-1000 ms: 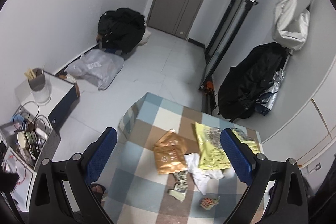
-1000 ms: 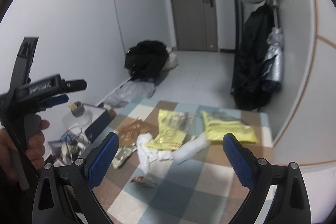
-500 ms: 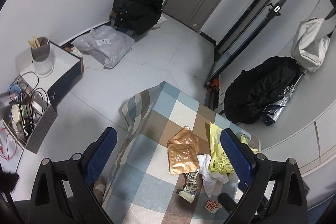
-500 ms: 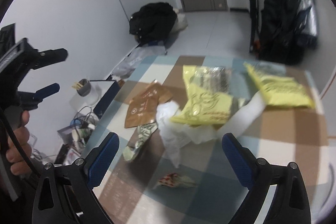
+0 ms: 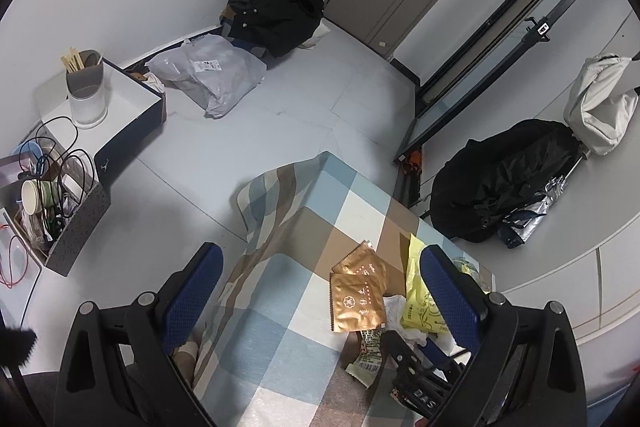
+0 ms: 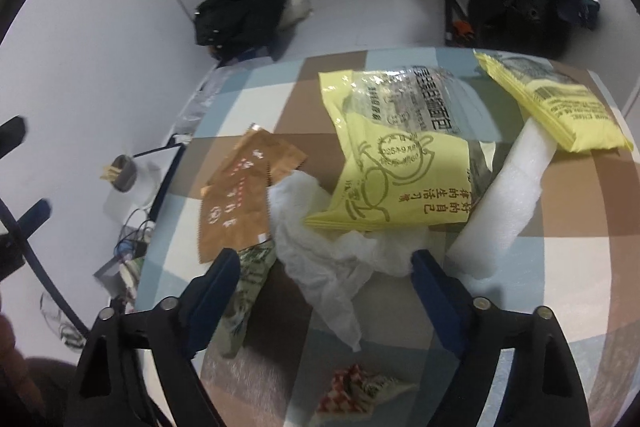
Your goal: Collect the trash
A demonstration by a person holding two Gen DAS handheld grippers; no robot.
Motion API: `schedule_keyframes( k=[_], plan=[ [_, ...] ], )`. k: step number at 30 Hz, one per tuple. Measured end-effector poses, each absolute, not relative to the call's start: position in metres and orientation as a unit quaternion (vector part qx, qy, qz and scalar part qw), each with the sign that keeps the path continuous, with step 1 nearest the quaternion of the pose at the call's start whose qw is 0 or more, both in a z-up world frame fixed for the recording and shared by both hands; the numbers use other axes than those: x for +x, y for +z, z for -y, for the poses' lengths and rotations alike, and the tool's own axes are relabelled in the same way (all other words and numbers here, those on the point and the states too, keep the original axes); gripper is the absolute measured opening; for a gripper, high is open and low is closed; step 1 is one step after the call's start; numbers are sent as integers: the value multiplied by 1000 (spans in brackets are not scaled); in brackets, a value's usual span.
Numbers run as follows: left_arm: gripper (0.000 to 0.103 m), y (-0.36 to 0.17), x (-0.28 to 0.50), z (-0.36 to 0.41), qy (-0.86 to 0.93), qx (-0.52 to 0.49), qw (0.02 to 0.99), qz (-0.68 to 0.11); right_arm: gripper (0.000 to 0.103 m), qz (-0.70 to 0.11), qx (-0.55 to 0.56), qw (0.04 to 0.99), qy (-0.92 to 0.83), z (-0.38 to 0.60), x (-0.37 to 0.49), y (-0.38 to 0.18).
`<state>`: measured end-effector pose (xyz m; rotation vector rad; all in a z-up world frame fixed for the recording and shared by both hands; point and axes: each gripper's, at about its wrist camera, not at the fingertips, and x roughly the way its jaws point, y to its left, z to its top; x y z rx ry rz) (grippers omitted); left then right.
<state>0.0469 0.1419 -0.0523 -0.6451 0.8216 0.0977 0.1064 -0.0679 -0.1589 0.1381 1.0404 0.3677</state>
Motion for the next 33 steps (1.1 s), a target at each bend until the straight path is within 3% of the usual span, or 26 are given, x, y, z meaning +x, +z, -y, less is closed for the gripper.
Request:
schedule_keyframes(
  k=[3, 6, 8, 11, 17, 33],
  plan=[
    [97, -54, 48, -143, 47, -312, 863, -394, 72, -488, 50, 859, 150, 61, 107, -158],
    [97, -54, 48, -144, 48, -312, 863, -394, 53, -483, 37, 865, 129, 58, 106, -158],
    [97, -53, 48, -143, 47, -310, 864, -393, 34, -481, 37, 867, 126, 60, 105, -158],
    [97, -51, 47, -142, 47, -306, 867, -391, 19, -483, 41, 865, 132, 64, 102, -158],
    [97, -51, 47, -139, 48, -297, 870, -390, 14, -475, 61, 863, 158, 73, 92, -150],
    [97, -56, 48, -111, 52, -249, 876, -409, 14, -454, 44, 860, 229, 136, 32, -103]
  ],
)
